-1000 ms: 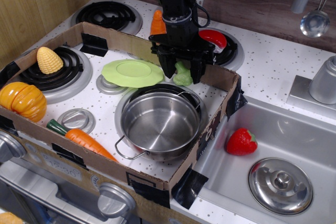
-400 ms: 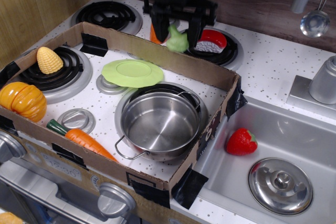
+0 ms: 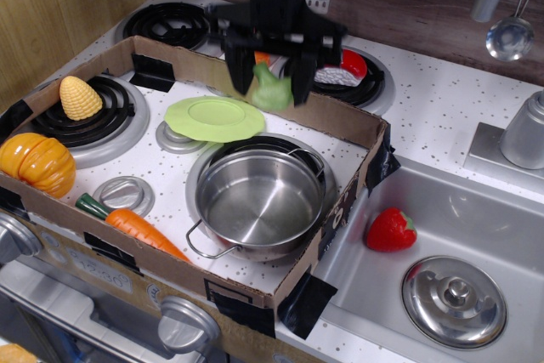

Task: Put broccoli in pot

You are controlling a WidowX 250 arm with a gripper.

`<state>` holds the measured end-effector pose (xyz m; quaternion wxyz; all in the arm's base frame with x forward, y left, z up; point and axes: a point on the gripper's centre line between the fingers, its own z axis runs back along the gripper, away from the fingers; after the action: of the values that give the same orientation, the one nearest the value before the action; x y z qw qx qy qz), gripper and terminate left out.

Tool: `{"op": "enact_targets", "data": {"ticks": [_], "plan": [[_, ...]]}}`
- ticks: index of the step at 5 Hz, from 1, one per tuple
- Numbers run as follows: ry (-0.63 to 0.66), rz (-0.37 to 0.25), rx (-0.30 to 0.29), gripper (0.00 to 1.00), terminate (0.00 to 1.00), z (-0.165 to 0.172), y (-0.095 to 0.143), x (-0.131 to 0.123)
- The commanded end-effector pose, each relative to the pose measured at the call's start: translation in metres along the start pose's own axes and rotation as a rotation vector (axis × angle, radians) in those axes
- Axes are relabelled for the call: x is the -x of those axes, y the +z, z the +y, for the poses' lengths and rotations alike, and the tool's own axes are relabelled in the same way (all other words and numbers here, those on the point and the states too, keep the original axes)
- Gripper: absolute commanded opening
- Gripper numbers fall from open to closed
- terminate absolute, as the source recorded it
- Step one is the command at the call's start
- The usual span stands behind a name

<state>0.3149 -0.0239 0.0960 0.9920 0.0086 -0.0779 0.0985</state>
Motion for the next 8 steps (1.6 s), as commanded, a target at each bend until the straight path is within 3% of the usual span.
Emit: {"op": "enact_targets", "data": {"ticks": [1,2,3,6,8], "plan": [[0.103,-0.05,0.007,0.0,0.0,-0.006,0.01,0.035],[0.156,-0.031,0.027,0.0,0.0,-0.001,-0.003,0.049],[0.163,-0.007,0.05,1.0,0.0,0.002,-0.014,0.049],[0.133,0.017,0.0,1.0,0.0,0.006,-0.011,0.041],[0.133,0.017,0.0,1.0,0.0,0.006,-0.011,0.041]]}}
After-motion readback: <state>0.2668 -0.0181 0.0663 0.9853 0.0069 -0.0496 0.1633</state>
